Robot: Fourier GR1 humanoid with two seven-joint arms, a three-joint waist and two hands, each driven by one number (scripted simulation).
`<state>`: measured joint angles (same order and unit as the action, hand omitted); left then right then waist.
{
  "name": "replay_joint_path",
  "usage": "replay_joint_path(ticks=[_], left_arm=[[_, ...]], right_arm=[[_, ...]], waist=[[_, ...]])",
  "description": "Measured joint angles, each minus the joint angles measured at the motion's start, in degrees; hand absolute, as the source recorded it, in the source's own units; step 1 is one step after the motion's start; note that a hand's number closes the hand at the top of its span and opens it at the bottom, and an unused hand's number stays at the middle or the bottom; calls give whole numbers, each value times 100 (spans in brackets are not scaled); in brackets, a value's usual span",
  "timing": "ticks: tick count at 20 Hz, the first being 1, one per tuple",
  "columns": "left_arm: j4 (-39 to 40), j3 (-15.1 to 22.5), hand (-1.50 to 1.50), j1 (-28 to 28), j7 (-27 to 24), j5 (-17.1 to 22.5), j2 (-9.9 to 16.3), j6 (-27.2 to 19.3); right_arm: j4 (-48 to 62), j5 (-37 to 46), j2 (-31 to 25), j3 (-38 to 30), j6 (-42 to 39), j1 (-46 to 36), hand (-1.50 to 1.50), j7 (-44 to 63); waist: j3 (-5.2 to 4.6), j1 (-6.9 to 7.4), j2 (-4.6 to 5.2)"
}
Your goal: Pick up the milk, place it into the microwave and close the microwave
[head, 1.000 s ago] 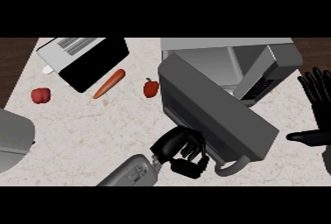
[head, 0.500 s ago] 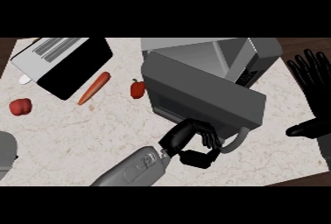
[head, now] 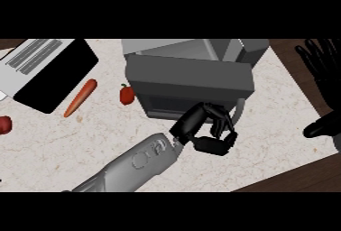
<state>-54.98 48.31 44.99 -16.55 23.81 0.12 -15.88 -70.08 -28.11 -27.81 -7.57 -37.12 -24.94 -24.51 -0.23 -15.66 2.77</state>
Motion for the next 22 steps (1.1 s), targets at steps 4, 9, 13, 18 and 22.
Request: replay_joint_path(ticks=[4, 9, 13, 18, 22], left_arm=[[195, -58, 150, 381, -22, 292, -5, -140], [484, -150, 150, 762, -19, 603, 55, -321], [643, -249, 150, 1134, -79, 801, 40, -427], [933, -303, 150, 1397, -71, 1021, 121, -579], [1113, -361, 150, 1530, -91, 1172, 187, -718]], right_arm=[[-84, -215, -55, 5, -102, -136, -150, 182], [-164, -435, -143, 39, -254, -318, -150, 390], [-193, -592, -194, 47, -339, -431, -150, 516], [-200, -753, -303, 42, -446, -592, -150, 662], [-189, -863, -400, 22, -516, -708, -150, 761]], waist=[[9, -193, 47], [18, -394, 122], [24, -535, 160], [31, -673, 219], [33, -780, 255]])
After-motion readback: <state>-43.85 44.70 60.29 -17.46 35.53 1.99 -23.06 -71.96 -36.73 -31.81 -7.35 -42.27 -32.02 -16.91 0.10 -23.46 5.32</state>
